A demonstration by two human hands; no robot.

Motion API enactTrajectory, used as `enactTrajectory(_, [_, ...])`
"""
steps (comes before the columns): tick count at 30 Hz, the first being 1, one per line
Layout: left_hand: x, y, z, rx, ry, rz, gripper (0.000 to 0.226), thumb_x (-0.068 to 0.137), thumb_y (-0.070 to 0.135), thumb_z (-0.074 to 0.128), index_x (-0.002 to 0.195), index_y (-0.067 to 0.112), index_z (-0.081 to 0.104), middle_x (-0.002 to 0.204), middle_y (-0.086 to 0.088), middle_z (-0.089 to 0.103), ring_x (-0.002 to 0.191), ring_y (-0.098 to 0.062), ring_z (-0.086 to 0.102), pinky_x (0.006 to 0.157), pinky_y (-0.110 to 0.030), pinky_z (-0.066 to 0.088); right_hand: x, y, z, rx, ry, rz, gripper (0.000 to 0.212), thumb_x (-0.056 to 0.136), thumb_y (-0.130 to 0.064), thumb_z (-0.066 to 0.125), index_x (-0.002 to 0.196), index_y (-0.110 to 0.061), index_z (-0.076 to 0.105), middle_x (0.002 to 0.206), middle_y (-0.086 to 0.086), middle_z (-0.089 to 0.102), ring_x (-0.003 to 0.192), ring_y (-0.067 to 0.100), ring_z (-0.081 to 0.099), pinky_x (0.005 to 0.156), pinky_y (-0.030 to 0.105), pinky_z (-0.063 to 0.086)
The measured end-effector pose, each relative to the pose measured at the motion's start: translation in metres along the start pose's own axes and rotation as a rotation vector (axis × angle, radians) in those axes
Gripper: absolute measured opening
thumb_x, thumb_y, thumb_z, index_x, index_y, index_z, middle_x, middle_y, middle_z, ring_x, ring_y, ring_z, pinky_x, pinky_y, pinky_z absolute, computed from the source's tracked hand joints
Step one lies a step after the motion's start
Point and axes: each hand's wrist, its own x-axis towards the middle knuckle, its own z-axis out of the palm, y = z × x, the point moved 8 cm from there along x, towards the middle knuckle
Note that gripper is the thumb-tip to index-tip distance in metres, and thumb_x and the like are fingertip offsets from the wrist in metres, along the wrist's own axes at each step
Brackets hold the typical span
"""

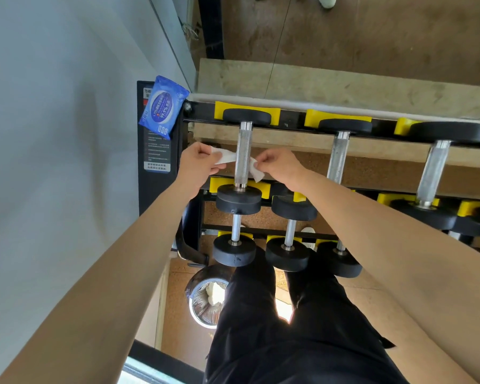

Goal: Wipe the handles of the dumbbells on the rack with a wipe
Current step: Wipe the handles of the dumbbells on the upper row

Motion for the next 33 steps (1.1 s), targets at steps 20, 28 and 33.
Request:
enactTrajectory(20, [-0.019, 0.005, 0.005, 0.842, -0.159, 0.124, 0.028, 0.089, 0.022, 0.072, 0.115, 0.013, 0.075, 0.113, -0.005, 0.069, 0.096, -0.021, 0.065, 0.069, -0.022, 0.048, -0.038, -0.011, 0.005, -0.845, 0.119, -0.448, 0.010, 0.088, -0.007, 0.067, 0.089, -0.017, 0.067, 0.093, -0.001, 0.060, 0.098, 0.019, 0.054, 0.080, 0.030, 0.047])
enactTrajectory(28, [-0.020, -0.005, -0.007, 0.708, -0.247, 0.020, 0.028, 0.090, 0.021, 0.072, 0.116, 0.009, 0.073, 0.103, -0.004, 0.068, 0.091, -0.017, 0.063, 0.074, -0.028, 0.047, -0.043, -0.013, 0.013, -0.678, 0.138, -0.431, 0.010, 0.093, -0.007, 0.060, 0.095, -0.017, 0.059, 0.088, 0.001, 0.067, 0.080, 0.019, 0.065, 0.074, 0.036, 0.057])
enactTrajectory(33, [-0.014, 0.003, -0.004, 0.555, -0.194, 0.020, 0.027, 0.091, 0.023, 0.073, 0.114, 0.009, 0.072, 0.104, -0.009, 0.071, 0.100, -0.027, 0.067, 0.086, -0.038, 0.053, -0.044, -0.013, -0.009, -0.494, 0.272, -0.351, 0.015, 0.092, -0.004, 0.062, 0.088, -0.018, 0.064, 0.084, -0.009, 0.063, 0.078, 0.009, 0.061, 0.081, 0.021, 0.049])
